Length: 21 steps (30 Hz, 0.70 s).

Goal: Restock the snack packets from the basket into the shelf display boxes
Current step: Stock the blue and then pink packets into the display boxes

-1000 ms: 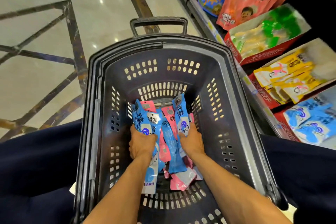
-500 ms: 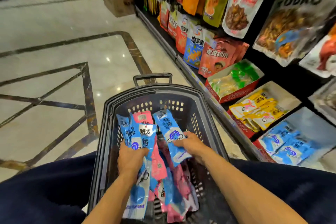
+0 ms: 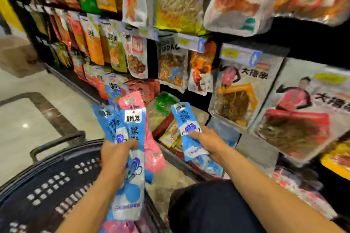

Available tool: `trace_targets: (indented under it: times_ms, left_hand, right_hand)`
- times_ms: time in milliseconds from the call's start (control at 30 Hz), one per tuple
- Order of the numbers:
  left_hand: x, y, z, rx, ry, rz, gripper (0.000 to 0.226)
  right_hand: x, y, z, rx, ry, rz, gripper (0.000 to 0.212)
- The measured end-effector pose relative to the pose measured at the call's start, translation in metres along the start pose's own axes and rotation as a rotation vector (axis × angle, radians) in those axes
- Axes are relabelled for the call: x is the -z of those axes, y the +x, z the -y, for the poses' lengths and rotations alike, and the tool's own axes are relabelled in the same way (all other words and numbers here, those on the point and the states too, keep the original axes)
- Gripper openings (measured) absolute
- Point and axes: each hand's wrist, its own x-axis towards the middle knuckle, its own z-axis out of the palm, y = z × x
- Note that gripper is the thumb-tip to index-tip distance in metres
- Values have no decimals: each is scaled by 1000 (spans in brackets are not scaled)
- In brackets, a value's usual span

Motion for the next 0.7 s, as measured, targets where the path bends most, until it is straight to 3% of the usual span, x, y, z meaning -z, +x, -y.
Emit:
trace_targets:
  times_ms: [133, 233, 300, 367, 467, 567, 633, 700]
  left_hand:
    - [-96, 18, 14, 7, 70, 94, 57]
    - [-143, 33, 49, 46, 140, 195, 55]
    - [-169, 53, 71, 69, 192, 264, 57]
    - [-192, 77, 91, 97, 220, 290, 53]
    - [-212, 98, 130, 162, 205, 253, 47]
    - [-222, 104, 165, 206, 192, 278, 46]
    - [-225, 111, 176, 231, 171, 285, 40]
    - [-225, 120, 179, 247, 187, 288, 37]
  right_hand:
    - [62, 26, -56, -78, 8, -234, 8]
    - [83, 60, -130, -203, 31, -442, 22]
    - [85, 87, -153, -260, 79, -563, 46]
    - [86, 121, -163, -267, 83, -585, 60]
    - [86, 171, -174, -245, -45, -605, 55]
    - [94, 196, -196, -319, -424, -631, 42]
    - [95, 207, -211, -327, -514, -620, 36]
    - [86, 217, -219, -310, -624, -622, 45]
